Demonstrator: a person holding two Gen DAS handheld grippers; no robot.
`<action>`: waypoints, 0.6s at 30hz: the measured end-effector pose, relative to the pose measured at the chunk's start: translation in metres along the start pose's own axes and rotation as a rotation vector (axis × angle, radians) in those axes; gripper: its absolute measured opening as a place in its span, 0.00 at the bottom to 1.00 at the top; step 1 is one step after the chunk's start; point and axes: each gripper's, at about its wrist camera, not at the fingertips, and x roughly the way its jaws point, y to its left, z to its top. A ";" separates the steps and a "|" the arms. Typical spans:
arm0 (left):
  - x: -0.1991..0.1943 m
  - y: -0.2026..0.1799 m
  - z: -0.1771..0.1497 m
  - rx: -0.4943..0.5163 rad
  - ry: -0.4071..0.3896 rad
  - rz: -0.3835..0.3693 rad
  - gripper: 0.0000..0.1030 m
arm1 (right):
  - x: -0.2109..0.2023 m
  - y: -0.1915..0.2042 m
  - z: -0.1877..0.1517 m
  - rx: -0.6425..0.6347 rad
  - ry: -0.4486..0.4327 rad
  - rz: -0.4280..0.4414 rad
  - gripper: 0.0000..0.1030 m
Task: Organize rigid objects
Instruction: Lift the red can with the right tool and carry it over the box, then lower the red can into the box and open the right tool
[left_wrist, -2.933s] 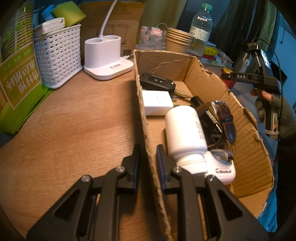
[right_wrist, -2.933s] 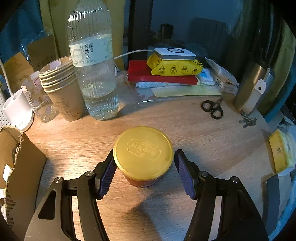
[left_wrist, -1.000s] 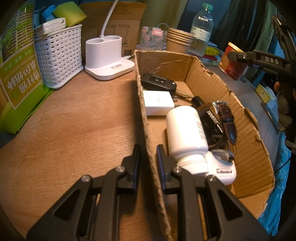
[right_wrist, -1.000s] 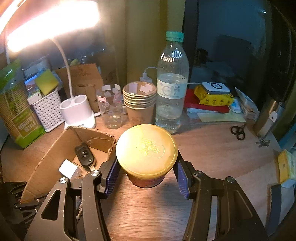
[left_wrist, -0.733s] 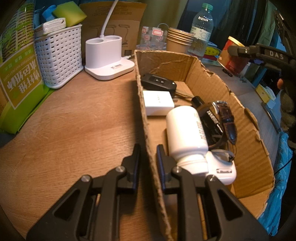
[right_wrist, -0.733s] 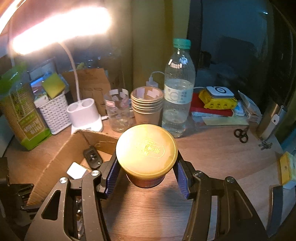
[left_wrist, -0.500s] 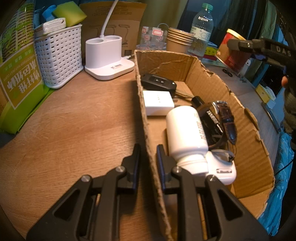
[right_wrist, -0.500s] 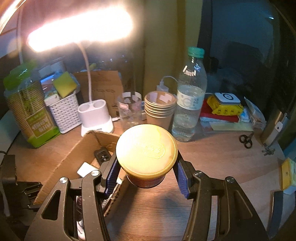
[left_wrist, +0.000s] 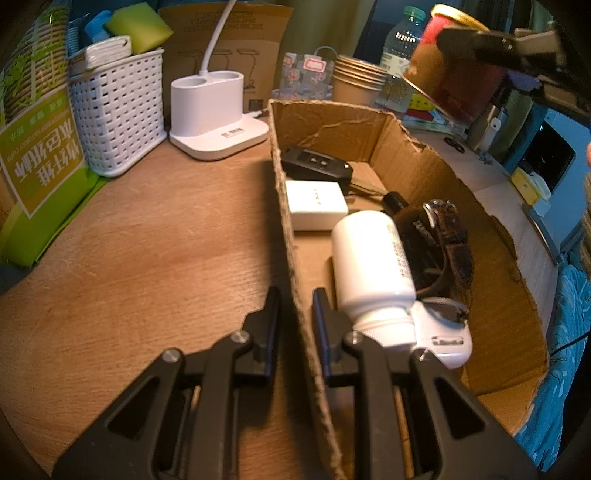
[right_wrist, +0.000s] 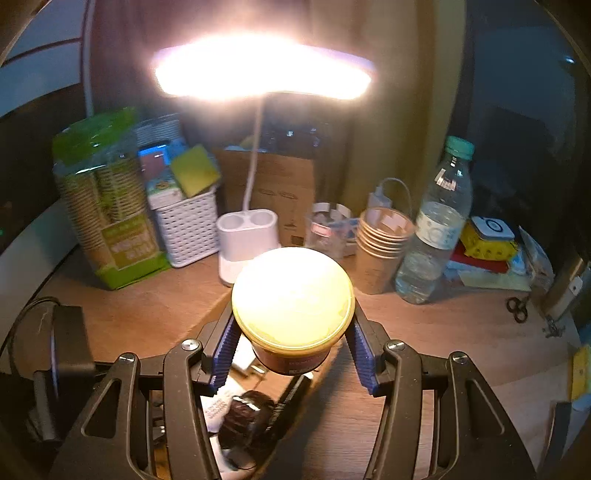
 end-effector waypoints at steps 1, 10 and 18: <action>0.000 0.000 0.000 0.000 0.000 0.000 0.18 | 0.000 0.004 0.000 -0.008 0.001 0.007 0.56; 0.000 0.000 0.000 0.000 0.000 0.000 0.18 | 0.003 0.025 -0.003 -0.036 0.023 0.037 0.56; 0.000 0.000 0.000 0.000 0.000 0.000 0.18 | 0.023 0.040 -0.022 -0.035 0.102 0.067 0.56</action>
